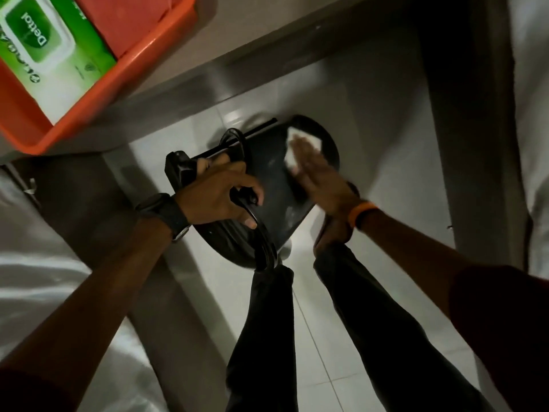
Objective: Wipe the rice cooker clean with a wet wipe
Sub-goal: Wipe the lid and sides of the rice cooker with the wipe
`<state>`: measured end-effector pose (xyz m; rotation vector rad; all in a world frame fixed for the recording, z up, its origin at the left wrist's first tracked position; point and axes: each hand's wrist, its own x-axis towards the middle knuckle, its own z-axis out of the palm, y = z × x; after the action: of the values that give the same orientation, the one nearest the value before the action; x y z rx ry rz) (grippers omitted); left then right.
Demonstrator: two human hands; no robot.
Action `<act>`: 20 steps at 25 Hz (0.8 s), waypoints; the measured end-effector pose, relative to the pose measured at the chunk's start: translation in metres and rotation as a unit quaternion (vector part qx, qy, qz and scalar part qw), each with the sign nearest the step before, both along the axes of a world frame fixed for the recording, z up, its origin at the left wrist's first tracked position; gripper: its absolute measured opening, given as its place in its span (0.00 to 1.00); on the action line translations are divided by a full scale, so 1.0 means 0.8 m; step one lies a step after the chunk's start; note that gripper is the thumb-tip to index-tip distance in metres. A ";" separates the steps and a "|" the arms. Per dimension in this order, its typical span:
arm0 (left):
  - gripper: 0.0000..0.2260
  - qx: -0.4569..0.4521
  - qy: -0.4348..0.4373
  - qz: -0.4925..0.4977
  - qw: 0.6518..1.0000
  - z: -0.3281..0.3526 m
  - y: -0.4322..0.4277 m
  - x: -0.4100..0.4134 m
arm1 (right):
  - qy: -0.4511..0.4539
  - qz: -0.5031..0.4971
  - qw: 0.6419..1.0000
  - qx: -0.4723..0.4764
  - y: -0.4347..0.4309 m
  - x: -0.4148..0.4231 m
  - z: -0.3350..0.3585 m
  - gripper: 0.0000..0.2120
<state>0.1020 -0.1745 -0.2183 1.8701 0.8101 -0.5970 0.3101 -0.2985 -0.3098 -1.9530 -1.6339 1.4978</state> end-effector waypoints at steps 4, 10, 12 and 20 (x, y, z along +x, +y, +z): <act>0.17 0.009 -0.025 -0.004 1.000 -0.011 -0.005 -0.026 | -0.033 -0.118 0.989 -0.079 0.041 -0.002 -0.020 0.25; 0.17 0.011 -0.029 0.002 1.000 -0.021 -0.004 -0.065 | 0.028 0.076 0.994 0.079 0.034 -0.061 -0.006 0.24; 0.17 0.035 -0.031 -0.032 0.998 -0.025 -0.014 -0.076 | -0.080 -0.043 0.995 -0.042 0.079 -0.031 -0.038 0.23; 0.21 0.065 -0.048 -0.057 0.995 -0.037 -0.029 -0.086 | 0.051 0.140 0.989 0.024 0.037 -0.089 -0.003 0.24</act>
<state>0.0331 -0.1974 -0.2482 2.0592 0.6971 -0.5299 0.2391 -0.2693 -0.3125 -1.6463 -1.9420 1.6073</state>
